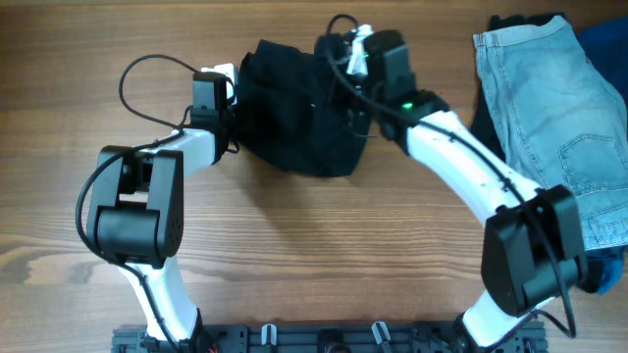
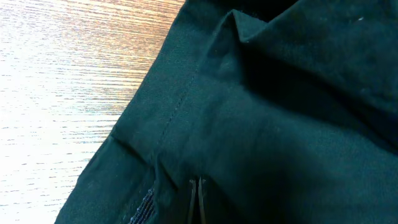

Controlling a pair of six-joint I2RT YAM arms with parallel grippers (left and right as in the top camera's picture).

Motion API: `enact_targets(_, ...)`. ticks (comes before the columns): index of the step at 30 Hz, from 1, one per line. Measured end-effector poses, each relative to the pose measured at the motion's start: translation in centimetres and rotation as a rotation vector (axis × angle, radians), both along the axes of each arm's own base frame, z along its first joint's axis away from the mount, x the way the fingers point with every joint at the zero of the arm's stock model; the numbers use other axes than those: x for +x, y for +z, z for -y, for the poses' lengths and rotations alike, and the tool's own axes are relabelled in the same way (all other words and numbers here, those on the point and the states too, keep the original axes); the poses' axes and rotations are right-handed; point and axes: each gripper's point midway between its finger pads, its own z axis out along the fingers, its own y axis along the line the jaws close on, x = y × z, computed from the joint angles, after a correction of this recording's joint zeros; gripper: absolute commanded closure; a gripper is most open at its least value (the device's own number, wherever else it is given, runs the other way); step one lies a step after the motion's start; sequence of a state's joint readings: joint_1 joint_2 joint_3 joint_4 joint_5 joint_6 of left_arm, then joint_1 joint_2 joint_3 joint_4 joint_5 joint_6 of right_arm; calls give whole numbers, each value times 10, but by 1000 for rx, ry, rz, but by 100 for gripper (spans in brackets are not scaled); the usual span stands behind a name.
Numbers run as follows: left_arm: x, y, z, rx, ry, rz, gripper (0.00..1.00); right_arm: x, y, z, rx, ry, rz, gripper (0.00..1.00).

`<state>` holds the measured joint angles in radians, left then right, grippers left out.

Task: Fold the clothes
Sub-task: 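Fold the right half of the shorts leftward onto the left half with right gripper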

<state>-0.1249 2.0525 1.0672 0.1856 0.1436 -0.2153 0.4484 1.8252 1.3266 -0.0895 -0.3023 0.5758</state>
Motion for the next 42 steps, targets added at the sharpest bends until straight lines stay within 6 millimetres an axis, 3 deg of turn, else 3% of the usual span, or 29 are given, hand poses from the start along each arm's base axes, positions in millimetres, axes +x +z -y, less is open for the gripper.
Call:
enact_targets(3, 0, 0, 1, 0, -1, 0, 96, 2, 5, -23, 37, 12, 47, 96)
enact_targets(7, 0, 0, 1, 0, -2, 0, 96, 10, -23, -35, 56, 4, 21, 96)
enact_targets(11, 0, 0, 1, 0, -2, 0, 93, 23, -25, -43, 111, -12, 56, 96)
enact_targets(14, 0, 0, 2, -3, -5, 1, 46, 28, -16, -45, 154, -25, 77, 96)
enact_targets(15, -1, 2, 9, -23, -26, 4, 9, 28, -14, -46, 165, -29, 80, 96)
enact_targets(16, -1, 5, 16, -31, -44, 9, 0, 29, -13, -46, 169, -30, 79, 96)
enact_targets(20, -4, 18, 30, -65, -67, 14, 0, 30, -12, -47, 183, -36, 79, 96)
enact_targets(27, -18, 28, -14, 52, 89, -34, 0, 30, -12, -47, 185, -38, 77, 96)
enact_targets(35, -26, 34, -36, 143, 168, -48, 0, 30, -12, -47, 188, -39, 74, 96)
enact_targets(38, -24, 65, -43, 163, 204, 14, 0, 30, -12, -47, 189, -36, 73, 96)
enact_targets(42, -29, 124, -67, 229, 309, 122, 0, 29, -12, -48, 191, -30, 74, 96)
